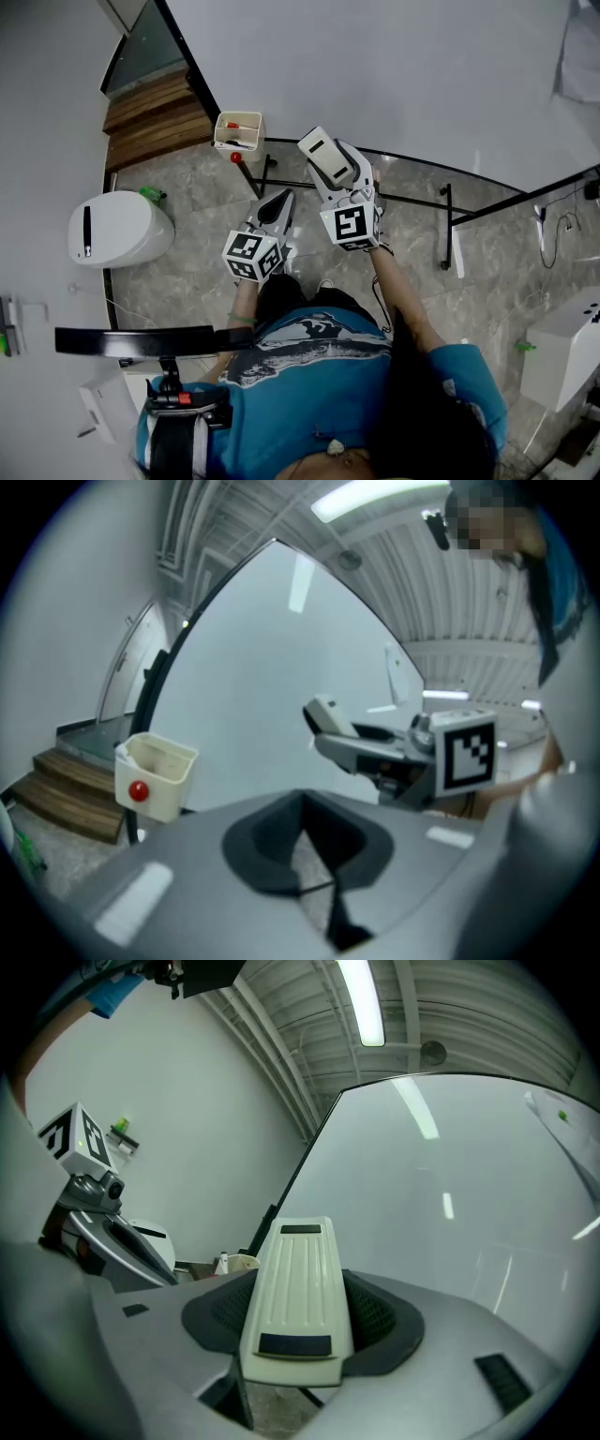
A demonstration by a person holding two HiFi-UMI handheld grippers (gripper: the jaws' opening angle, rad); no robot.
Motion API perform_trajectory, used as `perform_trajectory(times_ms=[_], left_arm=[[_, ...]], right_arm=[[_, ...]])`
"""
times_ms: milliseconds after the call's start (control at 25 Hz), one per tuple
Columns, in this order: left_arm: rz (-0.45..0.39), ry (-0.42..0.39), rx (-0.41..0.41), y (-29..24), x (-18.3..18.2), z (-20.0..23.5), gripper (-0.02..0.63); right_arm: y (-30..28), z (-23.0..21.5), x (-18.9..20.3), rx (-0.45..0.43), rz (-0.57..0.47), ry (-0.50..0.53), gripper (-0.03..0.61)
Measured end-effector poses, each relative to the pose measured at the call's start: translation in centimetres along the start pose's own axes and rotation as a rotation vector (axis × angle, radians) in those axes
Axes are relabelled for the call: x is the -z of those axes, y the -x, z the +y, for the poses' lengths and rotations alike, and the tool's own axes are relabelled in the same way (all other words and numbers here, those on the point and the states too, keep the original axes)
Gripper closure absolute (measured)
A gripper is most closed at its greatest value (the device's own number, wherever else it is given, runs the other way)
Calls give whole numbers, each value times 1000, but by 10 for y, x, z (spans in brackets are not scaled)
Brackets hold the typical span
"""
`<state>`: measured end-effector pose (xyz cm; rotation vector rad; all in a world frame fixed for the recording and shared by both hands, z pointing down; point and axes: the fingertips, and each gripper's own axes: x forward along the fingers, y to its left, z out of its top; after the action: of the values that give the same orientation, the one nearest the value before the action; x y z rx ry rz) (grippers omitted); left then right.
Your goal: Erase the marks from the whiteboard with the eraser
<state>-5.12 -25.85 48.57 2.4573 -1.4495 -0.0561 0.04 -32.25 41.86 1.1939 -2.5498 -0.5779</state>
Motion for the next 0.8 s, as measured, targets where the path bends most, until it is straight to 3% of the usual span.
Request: perform_trajectory(times_ms=[360,800], left_arm=[[38,6,-110,33,38,-45,609],[26,-17,-157,87,44,-60,609]], right_arm=[[53,46,32,-144,24,-127,316],[93,102,35,-205,50,-277,314]])
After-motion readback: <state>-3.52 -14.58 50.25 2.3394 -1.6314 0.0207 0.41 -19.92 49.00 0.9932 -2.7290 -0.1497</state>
